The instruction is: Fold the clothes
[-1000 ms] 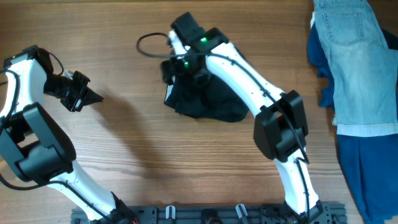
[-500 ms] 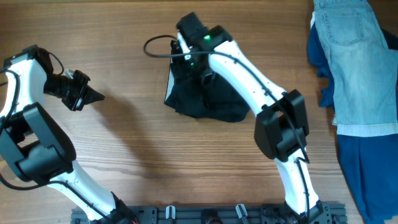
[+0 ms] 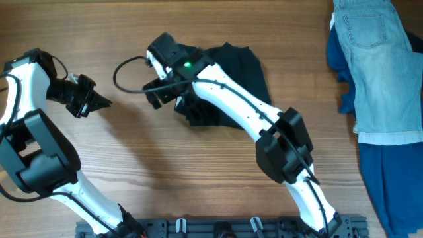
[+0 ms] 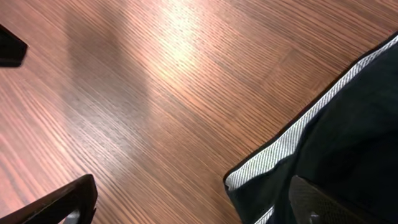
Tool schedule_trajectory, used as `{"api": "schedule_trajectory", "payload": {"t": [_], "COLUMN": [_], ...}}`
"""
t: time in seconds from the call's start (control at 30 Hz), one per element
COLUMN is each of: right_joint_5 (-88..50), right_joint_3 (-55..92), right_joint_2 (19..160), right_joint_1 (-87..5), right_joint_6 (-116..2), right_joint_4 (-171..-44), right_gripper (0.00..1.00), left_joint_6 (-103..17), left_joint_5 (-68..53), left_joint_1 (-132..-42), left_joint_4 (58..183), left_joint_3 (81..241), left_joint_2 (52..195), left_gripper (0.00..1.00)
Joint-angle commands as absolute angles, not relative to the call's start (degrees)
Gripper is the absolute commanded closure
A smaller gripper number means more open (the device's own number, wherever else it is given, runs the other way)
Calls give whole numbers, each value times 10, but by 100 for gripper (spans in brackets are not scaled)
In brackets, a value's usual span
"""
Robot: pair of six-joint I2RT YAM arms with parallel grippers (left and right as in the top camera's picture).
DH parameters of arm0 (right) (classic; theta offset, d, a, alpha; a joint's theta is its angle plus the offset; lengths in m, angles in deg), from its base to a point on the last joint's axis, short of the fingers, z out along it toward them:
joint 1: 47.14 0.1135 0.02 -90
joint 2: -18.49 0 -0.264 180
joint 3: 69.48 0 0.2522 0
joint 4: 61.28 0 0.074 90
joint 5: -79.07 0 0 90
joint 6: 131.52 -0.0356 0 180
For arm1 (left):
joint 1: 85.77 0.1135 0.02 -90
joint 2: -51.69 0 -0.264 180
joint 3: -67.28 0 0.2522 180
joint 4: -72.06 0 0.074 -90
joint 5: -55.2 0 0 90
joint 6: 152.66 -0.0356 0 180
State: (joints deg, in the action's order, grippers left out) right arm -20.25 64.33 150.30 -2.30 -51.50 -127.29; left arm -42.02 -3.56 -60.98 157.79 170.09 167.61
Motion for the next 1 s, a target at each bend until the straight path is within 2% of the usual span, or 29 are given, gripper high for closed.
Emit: {"api": "schedule_trajectory", "payload": {"t": [0.0, 0.1, 0.17, 0.33, 0.43, 0.63, 0.8, 0.97], "right_joint_5": [-142, -11, 17, -115, -159, -190, -303, -331], "right_joint_3": [646, 655, 656, 656, 637, 636, 636, 628], "right_joint_2": [1505, 1494, 1467, 1435, 1445, 1459, 1465, 1488], "right_joint_1": [-38, -66, -93, -167, -185, -159, -144, -121], "right_joint_6": [-519, -577, -580, -559, -547, -538, -535, -527], "right_joint_4": [-1291, -1354, -1385, -1455, -1436, -1402, -1392, -1385], "right_gripper": [0, 0, 0, 0, 0, 0, 0, 0], "left_joint_6": [-429, -429, -429, -429, -428, -425, -425, -425], "left_joint_5": [-27, -27, -27, -27, -27, -24, -24, -24], "left_joint_1": [-613, -613, -613, -613, -613, -613, -613, -613], "left_joint_4": [1584, 1586, 1586, 1589, 1588, 1590, 1590, 1595], "left_joint_3": [1700, 1700, 1700, 1700, 1700, 1700, 1700, 1700], "left_joint_2": [1660, 1660, 1660, 1660, 1660, 1660, 1660, 1660], "left_gripper": [91, 91, 91, 90, 90, 91, 91, 91]}}
